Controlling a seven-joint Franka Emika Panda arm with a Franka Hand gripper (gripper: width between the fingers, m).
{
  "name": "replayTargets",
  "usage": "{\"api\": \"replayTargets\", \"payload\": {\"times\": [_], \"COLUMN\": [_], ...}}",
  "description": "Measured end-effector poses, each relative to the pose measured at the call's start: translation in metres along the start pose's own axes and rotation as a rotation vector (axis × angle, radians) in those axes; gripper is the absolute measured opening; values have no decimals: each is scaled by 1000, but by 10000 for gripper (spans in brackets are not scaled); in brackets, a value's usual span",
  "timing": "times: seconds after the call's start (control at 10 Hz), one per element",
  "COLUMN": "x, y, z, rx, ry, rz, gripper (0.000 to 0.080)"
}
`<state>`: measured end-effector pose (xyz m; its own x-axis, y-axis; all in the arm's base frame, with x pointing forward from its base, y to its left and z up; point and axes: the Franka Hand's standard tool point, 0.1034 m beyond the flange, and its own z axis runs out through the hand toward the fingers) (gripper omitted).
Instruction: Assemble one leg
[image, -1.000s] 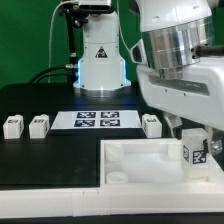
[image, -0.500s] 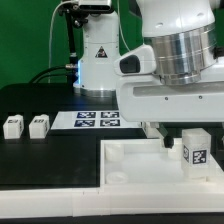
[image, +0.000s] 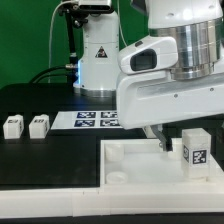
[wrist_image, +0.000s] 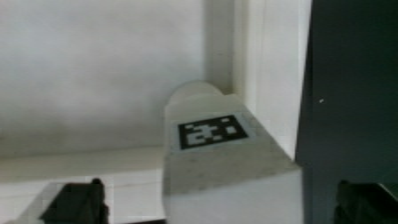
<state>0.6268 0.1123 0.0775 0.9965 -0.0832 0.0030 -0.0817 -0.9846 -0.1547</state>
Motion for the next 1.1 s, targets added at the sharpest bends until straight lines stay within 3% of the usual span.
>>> {"api": "replayTargets", "payload": {"times": [0.1, 0.2, 0.3, 0.6, 0.8, 1.0, 1.1], "x": [0, 0, 0, 0, -2, -1, -1], "y": [0, -1, 2, 3, 0, 0, 0], "z": [0, 0, 0, 1, 2, 3, 3], "rx": [0, 2, -1, 1, 12, 60, 69], "ry": [0, 0, 0, -1, -7, -34, -41], "rz": [18, 88, 211, 586, 1044, 1390, 1417], "gripper": [391, 391, 295, 295, 294, 294, 294]}}
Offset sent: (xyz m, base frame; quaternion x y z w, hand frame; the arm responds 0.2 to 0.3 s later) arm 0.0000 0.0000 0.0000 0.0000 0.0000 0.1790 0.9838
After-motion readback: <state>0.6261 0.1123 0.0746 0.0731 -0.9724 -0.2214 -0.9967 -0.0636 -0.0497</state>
